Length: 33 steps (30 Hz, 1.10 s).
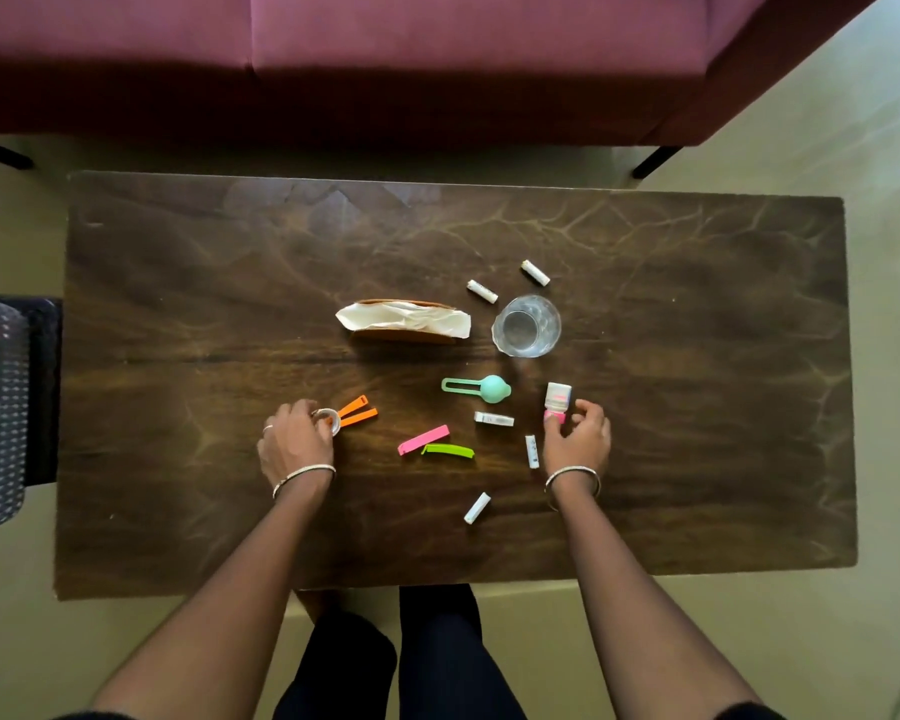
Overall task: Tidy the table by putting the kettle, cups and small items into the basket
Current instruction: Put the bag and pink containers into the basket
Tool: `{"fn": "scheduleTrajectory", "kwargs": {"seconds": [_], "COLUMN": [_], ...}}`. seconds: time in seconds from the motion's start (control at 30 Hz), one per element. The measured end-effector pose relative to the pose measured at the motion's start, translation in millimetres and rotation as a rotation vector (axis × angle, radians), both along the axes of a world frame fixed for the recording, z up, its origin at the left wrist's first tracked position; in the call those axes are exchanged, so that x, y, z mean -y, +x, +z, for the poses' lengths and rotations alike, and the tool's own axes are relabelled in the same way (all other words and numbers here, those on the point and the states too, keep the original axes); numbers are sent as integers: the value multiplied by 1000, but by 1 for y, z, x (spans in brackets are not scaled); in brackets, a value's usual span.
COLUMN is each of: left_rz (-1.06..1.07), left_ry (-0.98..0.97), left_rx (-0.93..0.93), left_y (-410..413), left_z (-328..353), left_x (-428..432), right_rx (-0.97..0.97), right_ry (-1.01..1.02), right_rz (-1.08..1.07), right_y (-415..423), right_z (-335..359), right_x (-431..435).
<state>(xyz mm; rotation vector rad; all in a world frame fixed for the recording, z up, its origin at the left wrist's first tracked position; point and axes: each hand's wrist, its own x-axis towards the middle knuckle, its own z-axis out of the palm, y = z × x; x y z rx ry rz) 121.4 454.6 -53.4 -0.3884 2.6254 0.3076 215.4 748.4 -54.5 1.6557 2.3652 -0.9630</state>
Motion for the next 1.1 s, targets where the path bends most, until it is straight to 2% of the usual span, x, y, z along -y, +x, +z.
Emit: {"fn": "scheduleTrajectory", "kwargs": {"seconds": [0.2, 0.43, 0.6, 0.73, 0.83, 1.0, 1.1], "left_rz": [21, -70, -20, 293, 475, 781, 934], "left_ry": [42, -13, 17, 396, 584, 1105, 1296], "left_rx": [67, 4, -39, -104, -128, 82, 129], "left_y": [15, 18, 17, 23, 32, 49, 59], "left_z": [-8, -17, -15, 3, 16, 33, 44], "left_x": [1, -2, 0, -5, -7, -1, 12], "right_rx": [75, 76, 17, -46, -102, -189, -232], "right_ry": [-37, -24, -3, 28, 33, 59, 48], "right_rz": [79, 52, 27, 71, 149, 273, 358], "right_y": [-11, -10, -6, 2, 9, 14, 14], "right_z": [-18, -24, -17, 2, 19, 44, 54], "right_x": [-6, -6, -4, 6, 24, 71, 104]}}
